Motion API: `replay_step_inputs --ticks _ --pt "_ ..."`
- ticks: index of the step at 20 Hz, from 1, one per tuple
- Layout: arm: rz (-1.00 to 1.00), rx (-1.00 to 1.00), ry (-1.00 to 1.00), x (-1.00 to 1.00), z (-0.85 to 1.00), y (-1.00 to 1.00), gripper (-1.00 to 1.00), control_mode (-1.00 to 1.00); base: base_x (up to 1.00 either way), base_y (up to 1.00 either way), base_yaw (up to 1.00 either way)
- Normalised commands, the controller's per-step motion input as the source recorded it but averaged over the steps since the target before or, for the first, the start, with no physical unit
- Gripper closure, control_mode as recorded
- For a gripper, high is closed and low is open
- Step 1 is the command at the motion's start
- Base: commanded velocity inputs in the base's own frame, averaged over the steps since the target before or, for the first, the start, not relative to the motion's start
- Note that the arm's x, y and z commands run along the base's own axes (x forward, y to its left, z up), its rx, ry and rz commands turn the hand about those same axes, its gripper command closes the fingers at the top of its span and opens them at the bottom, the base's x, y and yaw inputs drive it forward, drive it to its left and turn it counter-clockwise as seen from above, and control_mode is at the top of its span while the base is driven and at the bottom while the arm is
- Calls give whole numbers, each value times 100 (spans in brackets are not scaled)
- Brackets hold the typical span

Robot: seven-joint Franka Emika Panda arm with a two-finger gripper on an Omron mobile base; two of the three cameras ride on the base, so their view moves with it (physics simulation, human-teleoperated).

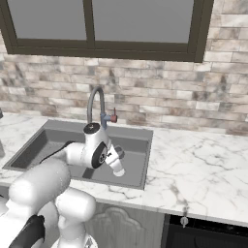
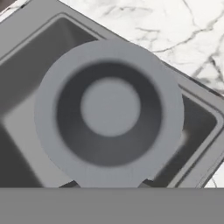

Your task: Move any existing items from the left basin to the right basin for drying. Then move the glass cup from the counter to the left basin of the sink for washing.

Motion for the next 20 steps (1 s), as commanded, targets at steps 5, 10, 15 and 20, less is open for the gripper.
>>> replay_step_inputs --ticks 5,10,15,20 --pt "0 8 0 57 -27 -13 100 -100 0 0 0" --pt "0 7 2 48 -27 -8 100 -100 0 0 0" --pt "0 3 4 30 -29 -1 100 -100 0 0 0" --pt "0 0 5 9 -26 0 100 -100 0 0 0"
